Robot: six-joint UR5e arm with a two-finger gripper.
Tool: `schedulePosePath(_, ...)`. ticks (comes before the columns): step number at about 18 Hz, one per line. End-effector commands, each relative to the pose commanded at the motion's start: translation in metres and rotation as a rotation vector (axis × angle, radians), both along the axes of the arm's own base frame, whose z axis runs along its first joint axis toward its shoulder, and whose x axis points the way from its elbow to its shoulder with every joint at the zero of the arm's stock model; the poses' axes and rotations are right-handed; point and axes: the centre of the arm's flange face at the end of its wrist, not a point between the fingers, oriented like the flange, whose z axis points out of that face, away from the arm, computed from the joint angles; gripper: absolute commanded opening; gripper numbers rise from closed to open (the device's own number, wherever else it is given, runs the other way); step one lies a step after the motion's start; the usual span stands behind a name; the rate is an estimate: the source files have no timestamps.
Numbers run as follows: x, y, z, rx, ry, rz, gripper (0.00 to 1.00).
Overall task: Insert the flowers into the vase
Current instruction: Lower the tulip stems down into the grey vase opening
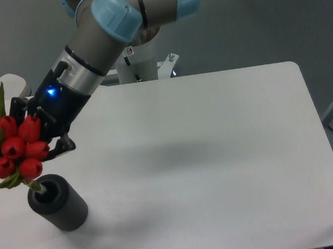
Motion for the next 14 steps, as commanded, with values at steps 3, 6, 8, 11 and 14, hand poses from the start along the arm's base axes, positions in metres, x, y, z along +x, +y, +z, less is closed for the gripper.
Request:
schedulePosePath(3, 0.001, -0.001, -0.022, -0.006, 0.026, -0.038, 0.34)
schedulePosePath(6, 0.001, -0.003, -0.034, -0.015, 0.028, -0.051, 0.34)
schedulePosePath(8, 0.000, -0.004, -0.040, -0.019, 0.029, -0.056, 0.34)
schedulePosePath(11, -0.001, -0.002, -0.053, -0.032, 0.027, -0.065, 0.34)
schedulePosePath(14, 0.000, -0.002, -0.072, -0.040, 0.033, -0.087, 0.34)
